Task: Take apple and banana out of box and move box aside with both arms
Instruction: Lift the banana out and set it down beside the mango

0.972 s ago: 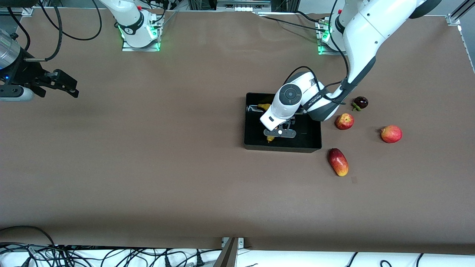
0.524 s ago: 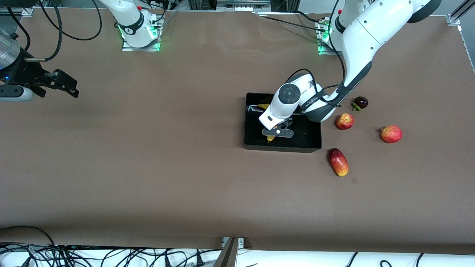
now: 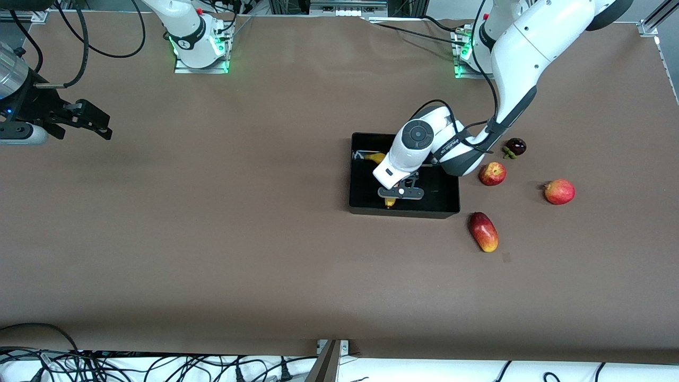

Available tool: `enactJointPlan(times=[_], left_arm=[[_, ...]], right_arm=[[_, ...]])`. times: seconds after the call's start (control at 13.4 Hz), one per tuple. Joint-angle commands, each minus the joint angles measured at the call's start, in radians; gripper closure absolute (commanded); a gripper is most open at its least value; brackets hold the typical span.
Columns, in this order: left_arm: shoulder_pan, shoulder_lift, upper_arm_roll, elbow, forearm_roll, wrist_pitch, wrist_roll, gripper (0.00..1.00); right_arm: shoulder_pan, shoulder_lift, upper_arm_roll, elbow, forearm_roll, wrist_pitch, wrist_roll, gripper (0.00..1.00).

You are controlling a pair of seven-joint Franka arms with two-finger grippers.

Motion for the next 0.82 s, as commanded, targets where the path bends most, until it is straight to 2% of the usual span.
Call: enactJointPlan(times=[0.0,0.3,0.45,0.75], left_arm=[[0.020,-0.073,-0.015,0.021,0.009,-0.070,-0.013,0.99],[0.028,-0.074,-0.058,0.146,-0.009,-0.289,0.038,0.99],[0.030,-0.074,-0.058,0.220,-0.100,-0.392,0.111,0.99],[0.046,-0.073,-0.056,0.406,-0.172,-0.636,0.286,0.99]], right_arm=[[-0.011,0.002,0.008,0.009,-0.009,-0.012,0.002,0.00],[-0.011,0.002,0.008,0.009,-0.009,-0.012,0.002,0.00],[-0.011,0.002,0.008,0.009,-0.009,-0.012,0.002,0.00],[-0.009,0.002,0.008,0.010,-0.010,-0.012,0.002,0.00]])
